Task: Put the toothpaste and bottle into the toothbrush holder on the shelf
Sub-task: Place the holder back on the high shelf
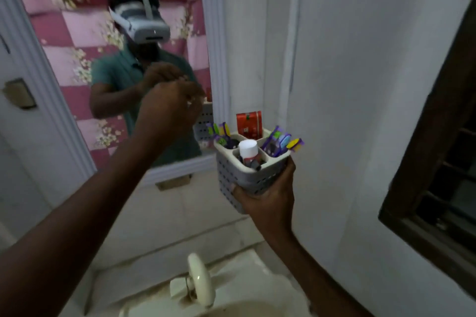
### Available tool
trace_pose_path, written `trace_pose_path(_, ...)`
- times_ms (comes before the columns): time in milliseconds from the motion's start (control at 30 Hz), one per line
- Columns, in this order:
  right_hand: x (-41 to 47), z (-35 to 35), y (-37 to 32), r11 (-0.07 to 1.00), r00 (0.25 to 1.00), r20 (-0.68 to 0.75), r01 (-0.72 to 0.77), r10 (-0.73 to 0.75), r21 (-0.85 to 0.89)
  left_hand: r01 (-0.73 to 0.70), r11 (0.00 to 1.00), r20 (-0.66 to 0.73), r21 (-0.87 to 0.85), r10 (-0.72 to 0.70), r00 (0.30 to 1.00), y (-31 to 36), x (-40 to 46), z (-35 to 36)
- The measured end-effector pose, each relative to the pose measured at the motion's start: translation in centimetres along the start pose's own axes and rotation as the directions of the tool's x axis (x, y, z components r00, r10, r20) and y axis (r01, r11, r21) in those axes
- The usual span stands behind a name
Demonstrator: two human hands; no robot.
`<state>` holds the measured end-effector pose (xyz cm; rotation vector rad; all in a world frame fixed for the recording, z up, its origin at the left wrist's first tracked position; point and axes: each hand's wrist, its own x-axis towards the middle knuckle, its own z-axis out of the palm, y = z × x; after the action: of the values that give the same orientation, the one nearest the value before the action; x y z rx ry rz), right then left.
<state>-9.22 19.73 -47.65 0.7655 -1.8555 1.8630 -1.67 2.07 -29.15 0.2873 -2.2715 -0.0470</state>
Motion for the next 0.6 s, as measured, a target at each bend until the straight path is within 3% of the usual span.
trace_pose_path(133,7.1,-1.2,-6.3,0.993,0.992,-0.062,0.111,-0.109,0.029,-0.029,0.997,-0.177,0.072,0.041,0.983,2.3,4.1,-6.3)
trace_pose_path(333,16.2,-3.0,-15.8,0.980,0.979,-0.091,0.190,-0.184,0.064,-0.046,0.978,-0.417,0.204,0.129,0.900,3.6,10.1,-14.5)
trace_pose_path(600,25.1,-3.3,-27.5,0.959,0.963,-0.141,0.247,-0.228,0.141,-0.023,0.928,-0.404,0.371,0.184,0.896,2.3,16.4,-21.1)
